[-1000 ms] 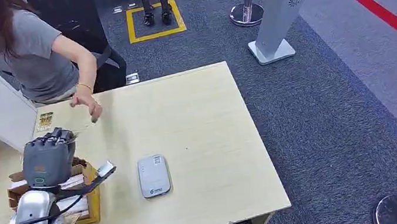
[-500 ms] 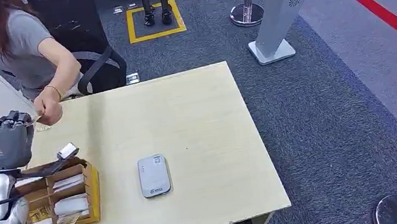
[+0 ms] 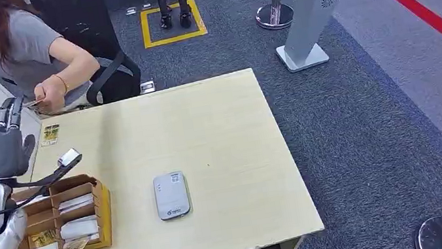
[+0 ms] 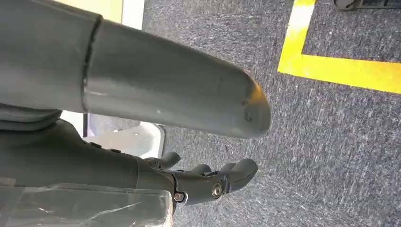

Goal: Pass the card to the sensor for recognition and then transmit it.

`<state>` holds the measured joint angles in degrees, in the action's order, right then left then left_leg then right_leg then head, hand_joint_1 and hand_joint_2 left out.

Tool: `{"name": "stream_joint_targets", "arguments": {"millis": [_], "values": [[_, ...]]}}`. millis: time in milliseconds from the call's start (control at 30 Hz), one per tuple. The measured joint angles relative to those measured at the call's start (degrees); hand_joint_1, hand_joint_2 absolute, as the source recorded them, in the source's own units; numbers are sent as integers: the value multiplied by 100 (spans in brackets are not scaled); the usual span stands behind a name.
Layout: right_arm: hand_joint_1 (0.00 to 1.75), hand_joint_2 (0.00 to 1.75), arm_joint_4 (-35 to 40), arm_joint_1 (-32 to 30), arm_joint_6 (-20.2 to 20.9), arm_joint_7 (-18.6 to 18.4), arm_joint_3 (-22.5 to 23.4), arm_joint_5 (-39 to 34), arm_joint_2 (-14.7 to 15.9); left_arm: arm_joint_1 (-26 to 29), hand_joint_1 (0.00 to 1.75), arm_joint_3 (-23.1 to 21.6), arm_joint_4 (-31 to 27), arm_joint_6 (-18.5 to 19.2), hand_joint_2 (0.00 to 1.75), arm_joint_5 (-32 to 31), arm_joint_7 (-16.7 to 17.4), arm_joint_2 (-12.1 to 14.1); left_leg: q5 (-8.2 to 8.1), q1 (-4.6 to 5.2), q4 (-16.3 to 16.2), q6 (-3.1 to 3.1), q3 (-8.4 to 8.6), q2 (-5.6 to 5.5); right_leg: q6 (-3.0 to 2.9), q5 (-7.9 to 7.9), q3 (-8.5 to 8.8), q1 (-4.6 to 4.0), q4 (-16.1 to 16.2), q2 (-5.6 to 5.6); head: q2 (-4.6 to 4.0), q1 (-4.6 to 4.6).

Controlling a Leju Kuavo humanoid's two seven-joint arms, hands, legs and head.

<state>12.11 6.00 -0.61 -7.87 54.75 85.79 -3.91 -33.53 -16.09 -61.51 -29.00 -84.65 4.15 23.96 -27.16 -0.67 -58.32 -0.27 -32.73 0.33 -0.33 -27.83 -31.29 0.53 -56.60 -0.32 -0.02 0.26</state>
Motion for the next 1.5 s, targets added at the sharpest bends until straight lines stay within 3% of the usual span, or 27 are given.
{"name": "stream_joint_targets", "arguments": {"millis": [300, 567, 700, 1033, 1500], "values": [[0, 175, -4, 0, -57, 17, -2, -85, -2, 224, 0, 0, -237, -57, 175, 114, 39, -18, 0, 0, 0, 0, 0, 0, 0, 0, 0, 0, 0, 0, -2, 0], [0, 175, -7, -75, -105, 28, 7, -260, -2, 1150, 0, -103, -1616, 96, 175, 971, -389, -238, -4, 4, 0, 3, -1, 1, 2, -2, -2, 1, 4, 2, 0, 2], [0, 175, -22, -101, -107, 28, 50, -234, -2, 1614, 0, -291, -2276, 81, 175, 944, -376, -372, -7, 3, 0, 4, -1, 6, 2, -2, -3, 1, 5, 6, -2, 0], [0, 175, -31, -114, -142, 77, 98, -295, -2, 2238, 0, -652, -3119, -26, 175, 874, -494, -540, -6, 2, 0, 4, 0, 5, 1, -1, -3, 1, 4, 6, 0, 2], [0, 175, -37, -117, -181, 81, 183, -339, -4, 2547, 0, -848, -3495, -33, 175, 809, -405, -577, -6, 2, 0, 5, 0, 5, 2, -1, 1, 1, 3, 6, 0, 0]]}}
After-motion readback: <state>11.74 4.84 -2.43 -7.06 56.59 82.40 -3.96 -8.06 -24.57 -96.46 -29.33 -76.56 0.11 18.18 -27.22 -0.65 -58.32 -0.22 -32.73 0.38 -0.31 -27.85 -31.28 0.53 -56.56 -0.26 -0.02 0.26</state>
